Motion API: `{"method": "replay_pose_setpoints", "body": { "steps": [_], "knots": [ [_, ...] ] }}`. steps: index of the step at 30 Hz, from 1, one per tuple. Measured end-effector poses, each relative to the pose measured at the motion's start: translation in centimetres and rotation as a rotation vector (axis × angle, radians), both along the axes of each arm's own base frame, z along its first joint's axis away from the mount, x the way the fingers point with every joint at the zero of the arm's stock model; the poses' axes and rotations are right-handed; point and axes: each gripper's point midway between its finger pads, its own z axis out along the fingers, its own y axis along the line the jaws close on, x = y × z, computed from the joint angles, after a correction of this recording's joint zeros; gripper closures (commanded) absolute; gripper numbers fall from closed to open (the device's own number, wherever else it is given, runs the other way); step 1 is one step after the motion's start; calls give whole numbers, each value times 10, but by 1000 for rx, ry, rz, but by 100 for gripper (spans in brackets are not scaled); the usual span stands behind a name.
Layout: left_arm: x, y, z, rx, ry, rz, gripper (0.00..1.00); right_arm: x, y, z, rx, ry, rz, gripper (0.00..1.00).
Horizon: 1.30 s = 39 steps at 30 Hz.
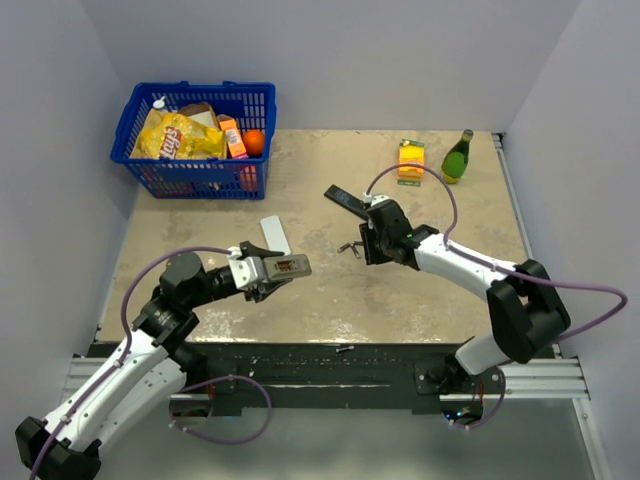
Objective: Load the batteries into the remote control
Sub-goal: Adjust the remote control.
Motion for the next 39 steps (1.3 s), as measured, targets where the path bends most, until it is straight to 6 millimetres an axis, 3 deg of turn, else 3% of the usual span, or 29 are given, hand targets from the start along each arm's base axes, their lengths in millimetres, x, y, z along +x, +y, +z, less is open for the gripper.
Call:
{"method": "replay_pose_setpoints", "body": {
  "steps": [8, 15, 19, 21, 24, 27, 29, 31, 34, 39],
  "knots": [
    [-5, 0, 3, -6, -13, -22, 100, 6, 9, -31, -20, 77, 28, 68],
    [-9, -3, -1, 3, 0, -49, 100, 24, 26, -25, 7, 51, 72, 68],
    [-15, -5, 0, 5, -10, -89, 100, 25, 32, -16, 30, 27, 112, 56],
    [-20, -8, 0, 2, -10, -122, 100, 15, 36, 0, 75, -3, 177, 51],
    [-27, -11, -1, 1, -2, -169, 100, -7, 45, 45, 175, -93, 323, 28],
    [-31, -14, -4, 4, 13, -204, 100, -36, 63, 115, 280, -277, 528, 14],
    [-32, -16, -7, 11, 32, -222, 100, -64, 79, 159, 343, -412, 680, 10],
    [-32, -19, -8, 15, 47, -238, 100, -95, 94, 187, 397, -499, 825, 7],
    [-33, -22, -7, 16, 61, -264, 100, -127, 106, 200, 435, -545, 984, 6],
    [-38, -25, 1, 3, 52, -305, 100, -143, 117, 180, 414, -486, 1083, 10]
  ]
}}
